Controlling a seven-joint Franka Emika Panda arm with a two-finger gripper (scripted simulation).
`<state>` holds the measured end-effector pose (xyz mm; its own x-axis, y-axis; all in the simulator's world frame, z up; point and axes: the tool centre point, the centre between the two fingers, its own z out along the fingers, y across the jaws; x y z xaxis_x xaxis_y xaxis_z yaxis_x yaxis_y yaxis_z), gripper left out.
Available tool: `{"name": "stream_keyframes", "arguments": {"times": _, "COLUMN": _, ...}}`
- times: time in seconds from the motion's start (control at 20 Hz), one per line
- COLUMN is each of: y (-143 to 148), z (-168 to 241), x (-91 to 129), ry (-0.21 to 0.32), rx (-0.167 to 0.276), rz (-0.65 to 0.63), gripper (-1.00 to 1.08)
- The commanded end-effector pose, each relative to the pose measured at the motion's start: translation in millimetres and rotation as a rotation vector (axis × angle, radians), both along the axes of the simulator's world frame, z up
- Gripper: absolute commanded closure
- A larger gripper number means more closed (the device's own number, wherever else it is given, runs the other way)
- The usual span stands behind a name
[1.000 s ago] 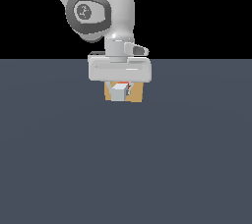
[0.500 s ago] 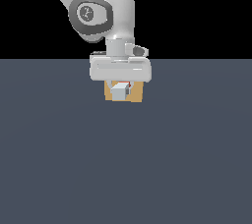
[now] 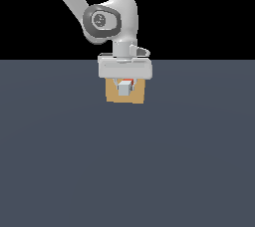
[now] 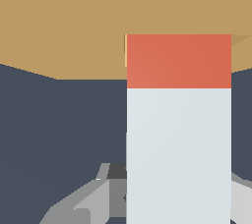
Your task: Insert the peg into the horizontal hole in a box.
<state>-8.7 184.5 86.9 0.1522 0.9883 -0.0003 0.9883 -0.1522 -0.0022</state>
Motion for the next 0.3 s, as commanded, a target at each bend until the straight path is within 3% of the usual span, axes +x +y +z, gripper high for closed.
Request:
{"name": "stream_keyframes", "arguments": {"times": 0.0, "y": 11.0, "z": 1.9, "x": 3.3, "ry": -0.004, "rx": 0.001, "rz": -0.002, "gripper": 1.08}}
{"name": "stream_keyframes", "arguments": {"times": 0.25, "y": 18.0, "z": 1.9, "x": 5.2, "ry": -0.004, "rx": 0.001, "rz": -0.002, "gripper": 1.08}}
